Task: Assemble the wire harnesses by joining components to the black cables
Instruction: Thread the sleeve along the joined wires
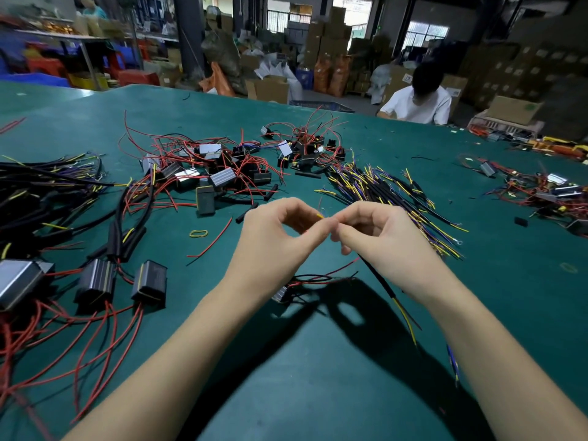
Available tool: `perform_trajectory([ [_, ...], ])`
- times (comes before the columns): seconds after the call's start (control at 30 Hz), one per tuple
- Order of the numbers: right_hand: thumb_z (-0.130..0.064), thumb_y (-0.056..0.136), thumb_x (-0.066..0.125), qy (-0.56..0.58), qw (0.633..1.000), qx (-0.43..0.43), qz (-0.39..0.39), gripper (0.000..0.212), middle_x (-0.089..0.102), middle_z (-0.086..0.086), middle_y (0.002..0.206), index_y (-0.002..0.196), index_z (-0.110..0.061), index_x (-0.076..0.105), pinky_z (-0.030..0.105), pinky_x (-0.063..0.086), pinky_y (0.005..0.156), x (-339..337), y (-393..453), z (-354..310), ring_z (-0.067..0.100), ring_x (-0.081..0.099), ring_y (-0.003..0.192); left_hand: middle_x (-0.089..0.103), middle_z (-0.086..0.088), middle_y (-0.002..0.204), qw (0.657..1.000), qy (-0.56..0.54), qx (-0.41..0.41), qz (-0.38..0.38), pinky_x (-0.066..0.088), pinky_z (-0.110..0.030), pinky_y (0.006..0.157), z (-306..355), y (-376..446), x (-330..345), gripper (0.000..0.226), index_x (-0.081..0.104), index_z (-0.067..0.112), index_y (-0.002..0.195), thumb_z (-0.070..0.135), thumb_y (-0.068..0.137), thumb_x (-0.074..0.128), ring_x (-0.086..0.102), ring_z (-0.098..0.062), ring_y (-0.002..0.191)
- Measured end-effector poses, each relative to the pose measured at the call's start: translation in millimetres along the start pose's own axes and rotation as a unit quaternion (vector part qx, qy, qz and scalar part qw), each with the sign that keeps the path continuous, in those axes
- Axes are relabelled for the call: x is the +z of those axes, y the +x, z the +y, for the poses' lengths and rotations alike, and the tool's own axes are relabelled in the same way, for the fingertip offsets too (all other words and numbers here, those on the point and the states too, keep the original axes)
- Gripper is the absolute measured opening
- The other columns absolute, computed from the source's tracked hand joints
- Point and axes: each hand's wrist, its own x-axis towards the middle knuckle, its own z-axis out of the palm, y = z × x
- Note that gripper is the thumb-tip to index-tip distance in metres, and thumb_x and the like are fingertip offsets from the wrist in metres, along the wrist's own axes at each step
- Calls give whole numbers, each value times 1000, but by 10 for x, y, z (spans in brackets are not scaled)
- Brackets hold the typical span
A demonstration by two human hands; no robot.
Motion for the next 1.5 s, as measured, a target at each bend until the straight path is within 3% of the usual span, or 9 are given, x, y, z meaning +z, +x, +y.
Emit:
perform_trajectory([
  [0.4,-5,89,61,68,994,-20,82,11,63,0,67,80,-10,67,11,41,55,139,14,-9,6,55,55,60,16,54,995,-11,18,101,28,-4,46,48,-35,67,20,72,16,65,21,85,70,42,9,39],
  [0.63,-14,87,65,-17,993,-50,105,14,64,-6,68,73,-18,65,30,45,67,156,21,0,8,55,67,69,12,69,989,11,45,142,34,-6,59,-37,-65,161,12,71,22,71,25,83,70,53,8,58],
  [0.83,-14,86,64,-8,987,-59,151,16,54,-10,64,71,-16,62,29,38,63,188,22,8,9,45,65,71,8,72,986,40,50,151,51,-27,70,-54,-65,191,14,74,17,75,26,80,64,63,-2,67],
  [0.97,-12,89,62,10,984,-66,168,16,55,-11,67,75,-19,60,22,38,64,223,24,-4,5,46,65,68,7,63,989,9,-5,146,48,-20,67,14,-93,194,17,72,15,67,19,82,67,59,-1,60],
  [1.07,-14,93,58,3,987,-57,150,14,57,-8,69,79,-18,59,27,43,67,265,25,13,10,51,66,66,6,57,968,-161,-159,107,44,-8,58,37,10,146,20,70,14,63,14,83,64,56,-1,57],
  [1.17,-15,94,56,-34,987,-71,138,12,61,0,70,82,-17,57,38,45,68,275,14,33,25,57,67,63,8,47,925,-226,-305,4,47,-14,58,-57,232,130,35,69,18,57,12,89,56,58,-5,56],
  [1.33,-13,93,57,-80,984,-98,128,10,59,-6,69,83,-16,57,31,45,61,267,20,22,11,52,58,67,6,54,908,-293,-298,-18,42,-29,78,-188,236,129,34,71,26,45,17,76,61,60,-1,49],
  [1.4,-13,93,57,-97,982,-103,123,11,57,-8,67,83,-15,57,24,42,58,268,20,19,6,49,56,66,5,54,907,-298,-296,-19,41,-28,76,-170,223,134,32,71,24,45,17,75,61,60,-1,49],
  [1.5,-14,93,57,-47,991,-73,103,14,57,-7,66,79,-17,59,35,45,63,240,19,5,9,49,59,67,5,59,921,-284,-266,-7,47,-15,63,-111,174,67,32,74,22,53,17,82,61,59,-2,54],
])
